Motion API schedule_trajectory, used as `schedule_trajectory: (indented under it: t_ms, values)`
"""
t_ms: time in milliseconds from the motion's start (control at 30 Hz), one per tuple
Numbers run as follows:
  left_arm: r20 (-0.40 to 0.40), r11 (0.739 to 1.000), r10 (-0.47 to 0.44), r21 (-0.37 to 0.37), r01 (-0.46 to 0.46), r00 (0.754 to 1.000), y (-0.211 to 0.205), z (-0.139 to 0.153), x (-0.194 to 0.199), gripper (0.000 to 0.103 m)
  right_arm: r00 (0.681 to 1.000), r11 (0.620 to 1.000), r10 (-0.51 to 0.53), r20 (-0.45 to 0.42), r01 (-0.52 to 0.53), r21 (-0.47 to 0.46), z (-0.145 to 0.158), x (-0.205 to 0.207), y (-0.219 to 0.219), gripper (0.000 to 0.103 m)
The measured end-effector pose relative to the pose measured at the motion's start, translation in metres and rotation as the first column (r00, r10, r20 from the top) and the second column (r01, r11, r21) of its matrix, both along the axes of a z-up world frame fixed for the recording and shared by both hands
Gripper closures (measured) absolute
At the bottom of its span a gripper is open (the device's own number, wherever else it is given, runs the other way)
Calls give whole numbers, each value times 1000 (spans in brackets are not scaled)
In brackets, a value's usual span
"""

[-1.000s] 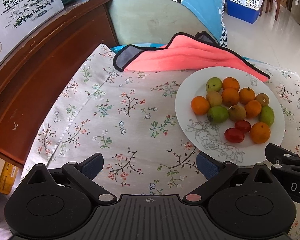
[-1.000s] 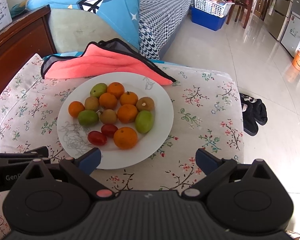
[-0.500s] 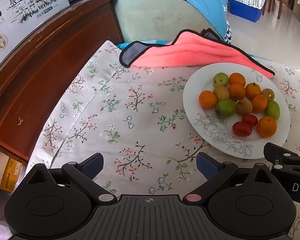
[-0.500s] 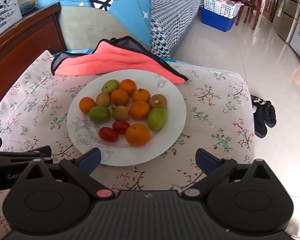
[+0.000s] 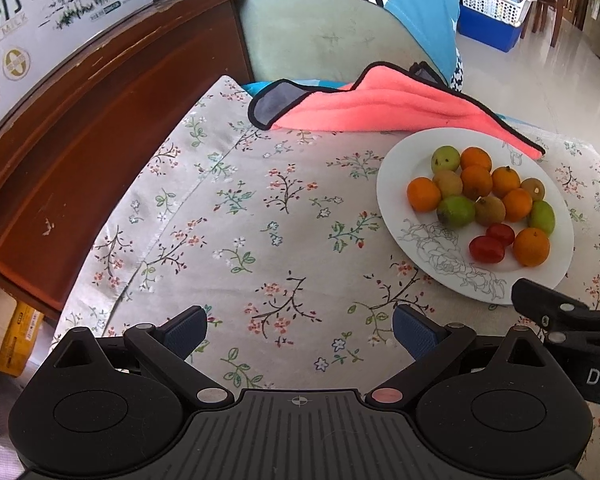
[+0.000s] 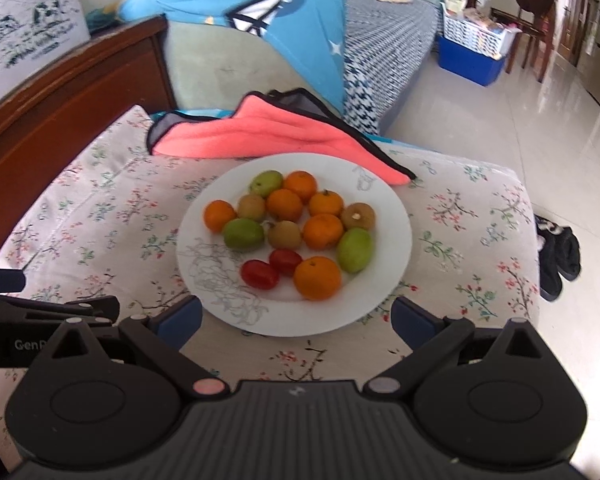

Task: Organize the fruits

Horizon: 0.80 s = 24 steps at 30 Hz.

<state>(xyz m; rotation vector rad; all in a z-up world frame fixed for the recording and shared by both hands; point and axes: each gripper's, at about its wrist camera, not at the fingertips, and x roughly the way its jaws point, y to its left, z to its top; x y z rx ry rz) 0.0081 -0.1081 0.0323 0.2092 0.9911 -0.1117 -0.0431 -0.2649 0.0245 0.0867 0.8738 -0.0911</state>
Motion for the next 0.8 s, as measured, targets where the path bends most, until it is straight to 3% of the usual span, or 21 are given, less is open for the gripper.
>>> schedule_trajectory:
  t_ms: [300, 567, 800]
  values:
    - [24, 999, 30, -35, -29, 999, 29, 9, -2, 3, 974, 975, 220, 61, -218, -28, -4, -15, 23, 3]
    - [27, 999, 44, -31, -43, 999, 49, 8, -4, 3, 881, 887, 455, 127, -461, 25, -15, -36, 46, 3]
    - [24, 999, 36, -28, -35, 999, 56, 7, -7, 3, 801, 802, 594, 79, -597, 22, -44, -42, 75, 3]
